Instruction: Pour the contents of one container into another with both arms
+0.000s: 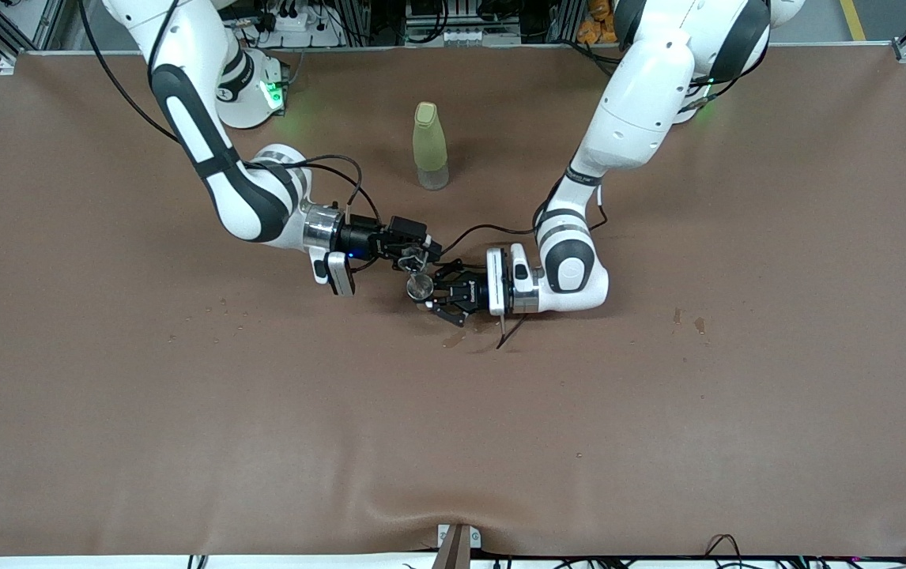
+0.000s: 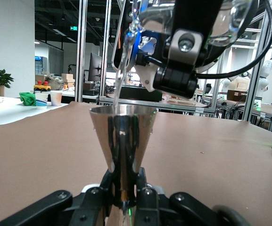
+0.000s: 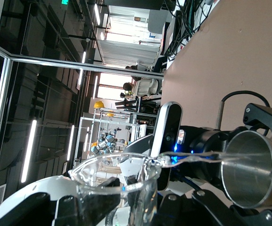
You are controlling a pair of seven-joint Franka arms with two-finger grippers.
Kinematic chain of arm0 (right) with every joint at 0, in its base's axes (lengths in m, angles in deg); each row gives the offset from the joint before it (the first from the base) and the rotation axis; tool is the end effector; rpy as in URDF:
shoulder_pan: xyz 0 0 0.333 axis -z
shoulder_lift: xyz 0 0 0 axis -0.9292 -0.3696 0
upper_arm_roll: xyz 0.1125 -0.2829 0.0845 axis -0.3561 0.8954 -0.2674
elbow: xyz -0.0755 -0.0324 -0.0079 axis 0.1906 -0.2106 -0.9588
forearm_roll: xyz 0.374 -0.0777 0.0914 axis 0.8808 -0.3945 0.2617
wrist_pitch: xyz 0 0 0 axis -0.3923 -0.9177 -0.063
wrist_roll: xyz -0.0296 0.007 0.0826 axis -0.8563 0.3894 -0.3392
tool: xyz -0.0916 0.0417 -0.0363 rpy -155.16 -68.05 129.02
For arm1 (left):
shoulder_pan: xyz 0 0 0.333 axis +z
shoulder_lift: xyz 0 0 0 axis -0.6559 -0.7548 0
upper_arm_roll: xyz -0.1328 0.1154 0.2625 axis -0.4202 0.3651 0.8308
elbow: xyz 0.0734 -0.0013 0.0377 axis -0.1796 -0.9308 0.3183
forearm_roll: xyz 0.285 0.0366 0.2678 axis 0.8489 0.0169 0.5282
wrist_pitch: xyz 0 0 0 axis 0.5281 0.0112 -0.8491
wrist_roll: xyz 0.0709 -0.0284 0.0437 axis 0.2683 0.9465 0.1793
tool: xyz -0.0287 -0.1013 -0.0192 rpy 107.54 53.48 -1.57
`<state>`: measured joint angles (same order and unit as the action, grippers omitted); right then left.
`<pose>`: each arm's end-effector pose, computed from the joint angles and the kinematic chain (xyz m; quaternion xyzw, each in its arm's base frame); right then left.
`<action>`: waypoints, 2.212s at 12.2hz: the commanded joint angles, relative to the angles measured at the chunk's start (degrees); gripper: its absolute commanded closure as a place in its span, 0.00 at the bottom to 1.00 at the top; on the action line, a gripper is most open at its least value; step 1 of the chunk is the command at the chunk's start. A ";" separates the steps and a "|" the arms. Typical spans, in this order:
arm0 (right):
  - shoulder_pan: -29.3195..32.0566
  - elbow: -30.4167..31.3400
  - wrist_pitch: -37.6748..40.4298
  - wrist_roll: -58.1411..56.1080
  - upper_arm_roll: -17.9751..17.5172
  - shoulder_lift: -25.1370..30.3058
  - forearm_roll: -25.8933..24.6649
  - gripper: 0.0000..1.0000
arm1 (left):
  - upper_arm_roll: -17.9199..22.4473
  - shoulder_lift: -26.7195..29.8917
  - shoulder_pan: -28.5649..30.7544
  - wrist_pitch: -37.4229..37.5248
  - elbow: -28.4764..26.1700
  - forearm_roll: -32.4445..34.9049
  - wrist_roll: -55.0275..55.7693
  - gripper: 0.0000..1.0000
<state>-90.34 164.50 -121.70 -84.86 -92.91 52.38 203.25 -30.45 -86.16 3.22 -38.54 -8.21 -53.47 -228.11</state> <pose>0.4830 0.3377 0.2522 -0.7190 0.0186 -0.1238 0.6836 0.5321 -0.4334 0.1133 0.5384 -0.4765 0.4700 0.5121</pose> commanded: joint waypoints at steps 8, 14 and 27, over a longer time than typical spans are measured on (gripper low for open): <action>0.06 0.73 -0.13 6.89 0.00 1.55 1.16 1.00 | -0.21 1.80 0.15 0.74 -1.34 0.83 -0.44 1.00; -0.03 0.73 1.35 11.11 0.00 1.46 1.07 1.00 | -0.21 1.62 0.32 0.74 -1.08 0.82 -0.79 1.00; 0.15 0.56 3.82 22.99 0.08 1.37 1.16 1.00 | -0.21 1.71 0.94 1.18 -1.34 0.83 -1.06 1.00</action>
<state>-90.33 164.50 -118.11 -62.88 -92.86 52.43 203.26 -30.44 -86.07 3.83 -38.02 -8.10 -53.46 -228.11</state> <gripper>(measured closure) 0.833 0.789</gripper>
